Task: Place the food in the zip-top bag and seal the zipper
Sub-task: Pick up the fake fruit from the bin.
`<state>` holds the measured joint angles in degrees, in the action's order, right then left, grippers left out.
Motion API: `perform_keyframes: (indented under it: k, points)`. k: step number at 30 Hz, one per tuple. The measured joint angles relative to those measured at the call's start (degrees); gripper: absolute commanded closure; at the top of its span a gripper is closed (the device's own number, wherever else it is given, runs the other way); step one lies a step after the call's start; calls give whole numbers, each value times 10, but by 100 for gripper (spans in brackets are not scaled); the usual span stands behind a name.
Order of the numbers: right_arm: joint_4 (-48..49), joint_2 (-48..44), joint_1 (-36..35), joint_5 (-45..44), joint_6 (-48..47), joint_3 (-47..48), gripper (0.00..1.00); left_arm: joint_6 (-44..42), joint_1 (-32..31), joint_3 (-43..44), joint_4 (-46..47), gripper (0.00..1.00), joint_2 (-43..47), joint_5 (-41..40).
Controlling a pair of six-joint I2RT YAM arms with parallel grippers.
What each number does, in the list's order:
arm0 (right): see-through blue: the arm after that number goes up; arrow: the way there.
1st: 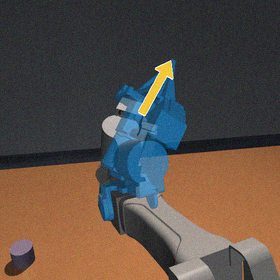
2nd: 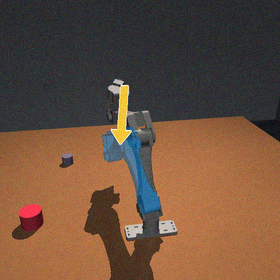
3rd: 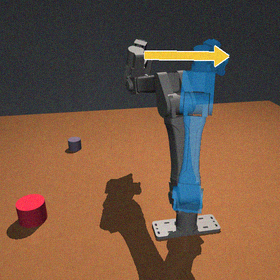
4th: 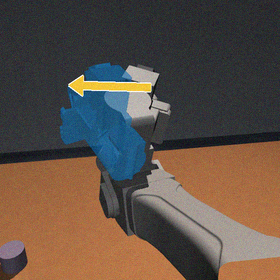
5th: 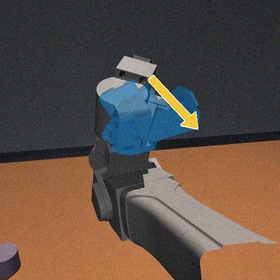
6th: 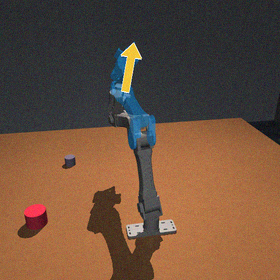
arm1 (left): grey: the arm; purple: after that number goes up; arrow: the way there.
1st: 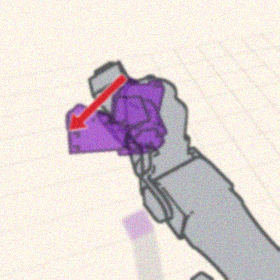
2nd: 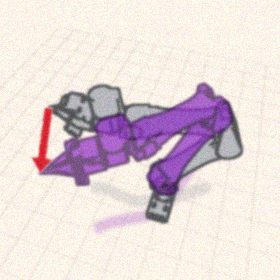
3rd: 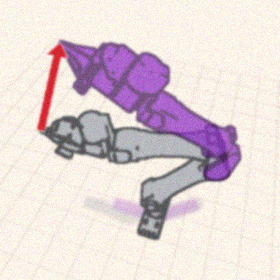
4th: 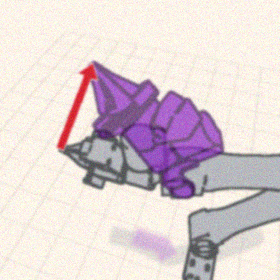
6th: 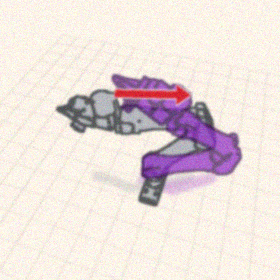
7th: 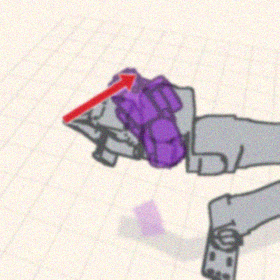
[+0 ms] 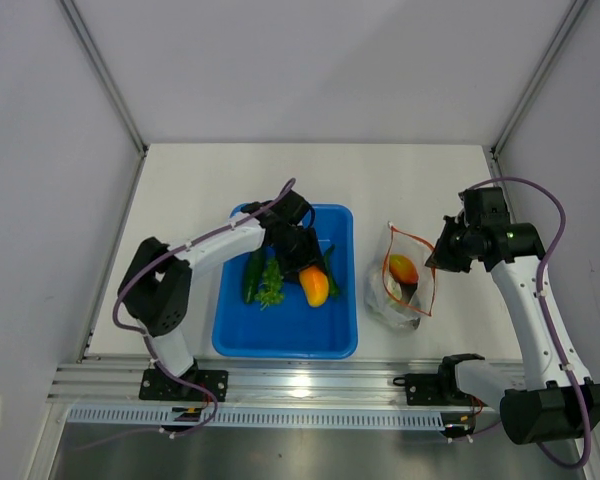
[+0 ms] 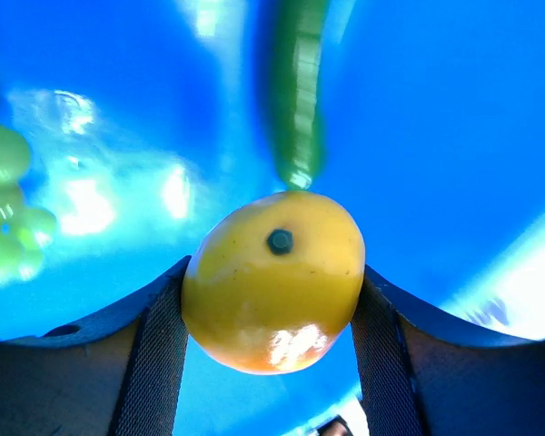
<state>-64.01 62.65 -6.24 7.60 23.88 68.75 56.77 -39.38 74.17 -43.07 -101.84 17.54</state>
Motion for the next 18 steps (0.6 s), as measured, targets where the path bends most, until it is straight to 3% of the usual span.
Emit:
perform_keyframes:
  k: [4,13,18]
  points:
    - [0,0,0,6,0,0,100,-17,-5,52,-18,100,42,-14]
    - [0,4,0,39,11,1,100,-90,-85,305,-18,99,72,-87]
    - [0,20,0,76,27,4,100,-132,-124,348,20,99,73,-91]
